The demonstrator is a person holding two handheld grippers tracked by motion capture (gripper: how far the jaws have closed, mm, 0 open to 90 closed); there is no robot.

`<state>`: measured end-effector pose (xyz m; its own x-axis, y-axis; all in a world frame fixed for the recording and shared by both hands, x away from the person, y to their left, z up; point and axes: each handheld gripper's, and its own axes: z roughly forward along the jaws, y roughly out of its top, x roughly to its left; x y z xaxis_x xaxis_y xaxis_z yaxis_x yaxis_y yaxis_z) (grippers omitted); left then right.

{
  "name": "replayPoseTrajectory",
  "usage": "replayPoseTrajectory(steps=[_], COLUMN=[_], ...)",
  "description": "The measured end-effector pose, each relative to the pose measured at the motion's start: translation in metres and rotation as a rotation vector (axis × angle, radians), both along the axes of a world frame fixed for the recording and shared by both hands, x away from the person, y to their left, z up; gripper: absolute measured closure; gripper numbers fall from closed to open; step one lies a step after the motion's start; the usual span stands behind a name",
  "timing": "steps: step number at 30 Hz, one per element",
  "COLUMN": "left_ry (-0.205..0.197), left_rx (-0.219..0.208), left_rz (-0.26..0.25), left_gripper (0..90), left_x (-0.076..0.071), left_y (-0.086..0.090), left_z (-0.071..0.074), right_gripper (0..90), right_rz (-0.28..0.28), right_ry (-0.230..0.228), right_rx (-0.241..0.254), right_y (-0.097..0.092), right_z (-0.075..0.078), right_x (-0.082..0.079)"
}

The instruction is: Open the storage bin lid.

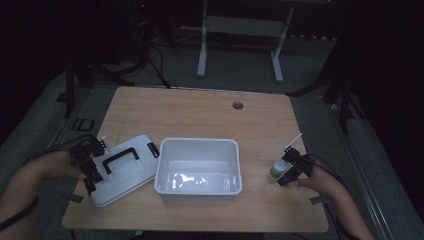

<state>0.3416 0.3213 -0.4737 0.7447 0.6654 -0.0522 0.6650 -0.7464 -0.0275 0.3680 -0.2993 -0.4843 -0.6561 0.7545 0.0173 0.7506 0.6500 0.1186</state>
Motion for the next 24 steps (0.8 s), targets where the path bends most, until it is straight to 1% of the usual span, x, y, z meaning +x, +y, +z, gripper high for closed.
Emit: replayPoseTrajectory(steps=[3, 4, 5, 8, 10, 11, 12, 13, 15, 16, 19, 21, 22, 24], left_ry=[0.001, 0.002, 0.004, 0.006, 0.007, 0.007, 0.006, -0.005, -0.009, -0.007, -0.001, 0.0, -0.001, -0.01], left_rx=[0.004, 0.003, 0.003, 0.006, 0.003, 0.003, 0.008, 0.013, 0.003, -0.003, 0.0, 0.007, 0.012, 0.026], left_rz=[-0.002, -0.004, -0.003, -0.006, -0.005, -0.005, -0.01, -0.012, -0.001, -0.002, -0.005, -0.004, -0.007, -0.012], left_gripper=[35.4, 35.4, 35.4, 35.4, 35.4, 35.4, 35.4, 35.4, 35.4, 35.4, 35.4, 35.4, 35.4, 35.4], left_x=[0.001, 0.001, 0.001, 0.001, 0.001, 0.001, 0.001, 0.001, 0.002, 0.002, 0.002, 0.002, 0.002, 0.001], left_y=[0.0, 0.0, 0.0, 0.0, 0.0, 0.0, 0.0, 0.0, 0.001, 0.001, 0.001, 0.001, 0.001, -0.001], left_z=[-0.001, -0.002, -0.002, -0.003, -0.005, -0.005, -0.005, -0.005, -0.004, -0.004, -0.004, -0.005, -0.005, -0.006], right_gripper=[14.8, 15.3, 16.9, 17.4, 21.1, 21.1, 21.1, 21.2, 22.1, 22.3, 24.1, 25.1, 27.5, 29.0], right_rz=[0.023, 0.022, 0.028, 0.024, 0.037, 0.037, 0.038, 0.039, 0.039, 0.034, 0.044, 0.049, 0.053, 0.05], right_ry=[-0.006, 0.003, 0.002, 0.007, 0.012, 0.012, 0.015, 0.009, 0.009, 0.01, 0.012, 0.015, 0.019, 0.023], right_rx=[-0.008, -0.014, -0.017, -0.019, -0.027, -0.027, -0.027, -0.03, -0.023, -0.027, -0.049, -0.061, -0.067, -0.071], right_y=[0.005, 0.006, 0.008, 0.01, 0.014, 0.014, 0.015, 0.017, 0.019, 0.02, 0.022, 0.023, 0.023, 0.024], right_z=[-0.001, -0.001, -0.001, -0.002, -0.003, -0.003, -0.003, -0.003, -0.004, -0.005, -0.007, -0.008, -0.008, -0.009], right_x=[0.005, 0.007, 0.009, 0.013, 0.019, 0.019, 0.021, 0.024, 0.027, 0.028, 0.032, 0.034, 0.034, 0.036])
